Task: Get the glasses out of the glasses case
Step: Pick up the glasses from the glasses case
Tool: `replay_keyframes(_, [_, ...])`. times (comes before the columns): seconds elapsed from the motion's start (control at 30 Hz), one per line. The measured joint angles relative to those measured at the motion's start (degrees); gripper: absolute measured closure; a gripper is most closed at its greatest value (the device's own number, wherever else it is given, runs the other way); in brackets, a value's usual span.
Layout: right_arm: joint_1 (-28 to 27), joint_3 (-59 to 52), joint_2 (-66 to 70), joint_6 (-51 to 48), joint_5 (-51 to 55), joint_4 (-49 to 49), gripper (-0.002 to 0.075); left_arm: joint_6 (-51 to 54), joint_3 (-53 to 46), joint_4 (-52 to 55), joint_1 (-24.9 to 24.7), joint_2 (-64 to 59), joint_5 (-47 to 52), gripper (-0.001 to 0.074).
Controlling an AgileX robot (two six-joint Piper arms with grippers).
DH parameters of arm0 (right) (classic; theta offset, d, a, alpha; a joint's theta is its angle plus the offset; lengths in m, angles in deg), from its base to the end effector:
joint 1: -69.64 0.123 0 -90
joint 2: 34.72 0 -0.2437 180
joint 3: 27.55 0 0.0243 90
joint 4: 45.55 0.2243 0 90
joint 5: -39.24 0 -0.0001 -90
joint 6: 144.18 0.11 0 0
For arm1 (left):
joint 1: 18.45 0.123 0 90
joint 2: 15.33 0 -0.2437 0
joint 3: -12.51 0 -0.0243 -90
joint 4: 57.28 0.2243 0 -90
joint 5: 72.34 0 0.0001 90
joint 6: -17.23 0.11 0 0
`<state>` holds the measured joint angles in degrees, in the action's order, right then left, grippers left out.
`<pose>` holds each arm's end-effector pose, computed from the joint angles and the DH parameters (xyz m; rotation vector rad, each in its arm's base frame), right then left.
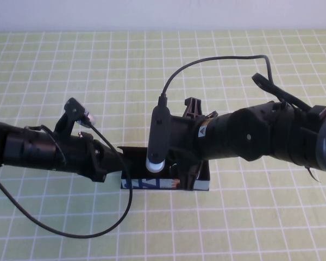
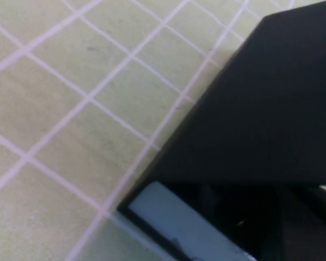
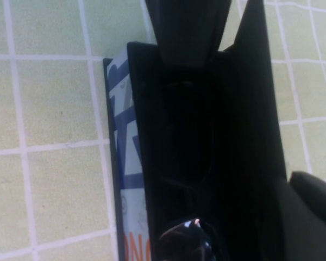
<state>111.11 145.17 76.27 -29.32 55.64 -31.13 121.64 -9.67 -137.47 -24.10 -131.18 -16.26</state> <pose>0.2758 0.2541 0.1892 -1.7174 1.5887 -0.0025 0.2934 -0.1195 0.1358 1.0049 2.0655 -1.0256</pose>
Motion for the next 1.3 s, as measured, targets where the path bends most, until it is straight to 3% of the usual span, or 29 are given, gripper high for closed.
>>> replay_keyframes(0.2, [0.00, 0.00, -0.29, 0.00, -0.04, 3.76, 0.0722, 0.80, 0.00, -2.22, 0.00, -2.02, -2.97, 0.0739])
replay_keyframes(0.4, [0.00, 0.00, -5.07, 0.00, 1.74, 13.39, 0.0568, 0.80, 0.00, -3.17, 0.00, -2.53, -2.76, 0.0739])
replay_keyframes(0.5, [0.00, 0.00, -8.43, 1.62, 7.26, 20.48, 0.0536, 0.88, 0.00, -3.26, 0.00, -2.62, -2.76, 0.0739])
replay_keyframes(0.63, [0.00, 0.00, -9.44, 12.41, 14.67, 23.41, 0.0602, 0.88, 0.00, -3.39, 0.00, -2.62, -2.76, 0.0739])
replay_keyframes(0.7, [0.00, 0.00, -8.21, 18.20, 17.65, 22.74, 0.0673, 0.88, 0.00, -3.39, 0.00, -2.62, -2.76, 0.0739])
replay_keyframes(0.8, [0.00, 0.00, -5.00, 25.62, 19.25, 19.99, 0.0722, 0.88, 0.00, -3.51, 0.00, -2.62, -2.64, 0.0739])
replay_keyframes(1.0, [-0.12, 0.38, 0.36, 38.37, 13.26, 12.34, 0.0741, 0.78, 0.00, -3.62, 0.00, -2.66, -2.64, 0.0739])
replay_keyframes(1.3, [-5.30, 11.25, 6.52, 43.56, 12.31, 10.99, 0.0742, 0.68, 0.00, -3.73, 0.00, -2.66, -2.64, 0.0739])
